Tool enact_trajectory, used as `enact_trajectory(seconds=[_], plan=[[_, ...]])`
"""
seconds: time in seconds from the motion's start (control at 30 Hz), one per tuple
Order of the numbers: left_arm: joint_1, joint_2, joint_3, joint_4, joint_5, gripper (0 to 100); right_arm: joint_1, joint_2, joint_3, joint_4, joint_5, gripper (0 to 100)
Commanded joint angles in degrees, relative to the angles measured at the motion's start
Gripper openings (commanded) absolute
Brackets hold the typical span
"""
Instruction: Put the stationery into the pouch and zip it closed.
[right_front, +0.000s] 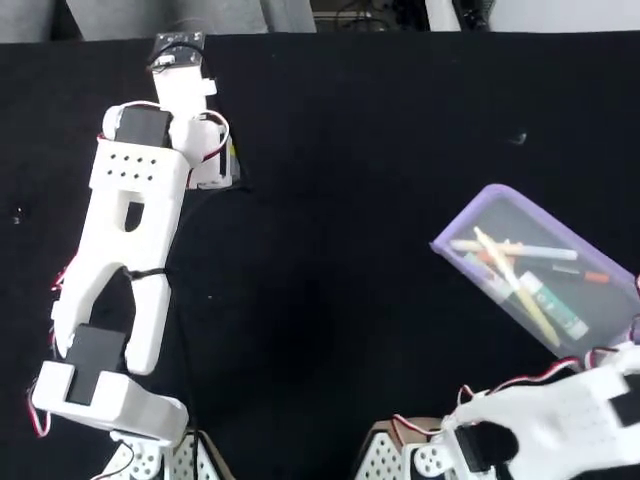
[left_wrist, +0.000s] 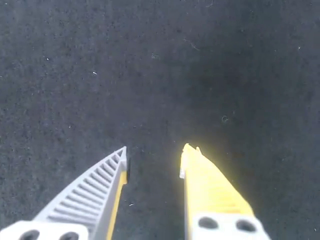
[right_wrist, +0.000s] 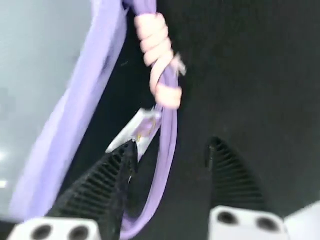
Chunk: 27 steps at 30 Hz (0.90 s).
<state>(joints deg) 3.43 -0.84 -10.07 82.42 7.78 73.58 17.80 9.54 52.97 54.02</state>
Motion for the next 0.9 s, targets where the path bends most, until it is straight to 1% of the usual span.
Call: enact_trajectory(seconds=[0.0, 0.1, 0.17, 0.33, 0.5, 0.73, 0.87], plan=[[0.66, -0.88, -0.22, -1.14, -0.09, 18, -0.62, 8.92, -13.49, -1.05, 0.7, 17.8], [0.66, -0.88, -0.22, -1.14, -0.09, 18, -1.49, 13.93, -19.12, 0.18, 0.7, 15.7], [0.66, -0.88, -0.22, -1.14, -0.09, 18, -2.02, 15.43, -21.76, 3.25, 0.79, 14.6], [0.75, -0.88, -0.22, -1.14, -0.09, 18, -3.34, 15.43, -27.56, 10.73, 0.7, 14.5], [0.75, -0.88, -0.22, -1.23, -0.09, 18, -5.27, 15.6, -32.66, 15.38, 0.7, 14.8], [0.75, -0.88, -0.22, -1.23, -0.09, 18, -9.49, 18.15, -33.1, 15.47, 0.62, 14.6], [0.75, -0.88, -0.22, -1.05, -0.09, 18, -10.37, 21.76, -33.63, 12.57, 0.62, 14.5]])
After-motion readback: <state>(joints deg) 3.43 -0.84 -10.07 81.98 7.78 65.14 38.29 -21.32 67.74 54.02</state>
